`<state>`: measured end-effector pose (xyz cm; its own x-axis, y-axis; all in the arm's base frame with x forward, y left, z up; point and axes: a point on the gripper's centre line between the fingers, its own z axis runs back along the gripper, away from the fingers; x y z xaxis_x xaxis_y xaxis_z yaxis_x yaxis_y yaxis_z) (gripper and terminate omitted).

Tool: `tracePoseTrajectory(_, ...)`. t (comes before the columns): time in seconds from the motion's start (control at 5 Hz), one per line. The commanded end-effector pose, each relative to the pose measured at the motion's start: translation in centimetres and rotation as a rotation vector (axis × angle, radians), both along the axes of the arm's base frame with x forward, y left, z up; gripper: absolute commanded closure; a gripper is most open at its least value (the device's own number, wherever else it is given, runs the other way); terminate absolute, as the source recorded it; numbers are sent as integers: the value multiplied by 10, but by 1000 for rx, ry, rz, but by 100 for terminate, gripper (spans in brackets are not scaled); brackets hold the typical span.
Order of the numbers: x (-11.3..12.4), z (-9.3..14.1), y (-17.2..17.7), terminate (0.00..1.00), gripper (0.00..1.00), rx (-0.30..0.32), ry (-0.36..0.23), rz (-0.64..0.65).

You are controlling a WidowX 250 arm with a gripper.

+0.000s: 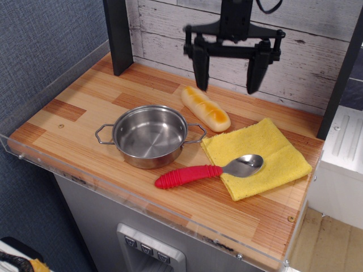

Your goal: Pick up the bread and put it in the pot

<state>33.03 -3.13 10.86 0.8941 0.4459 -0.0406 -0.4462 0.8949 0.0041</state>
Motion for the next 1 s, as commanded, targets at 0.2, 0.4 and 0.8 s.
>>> tracePoseTrajectory(0.2,-16,-14,57,0,0,47,63,251)
tracePoseTrajectory(0.4,-19,-12,83,0,0,132,83,272)
tracePoseTrajectory(0.8,-16,-30,82,0,0,170,144,236)
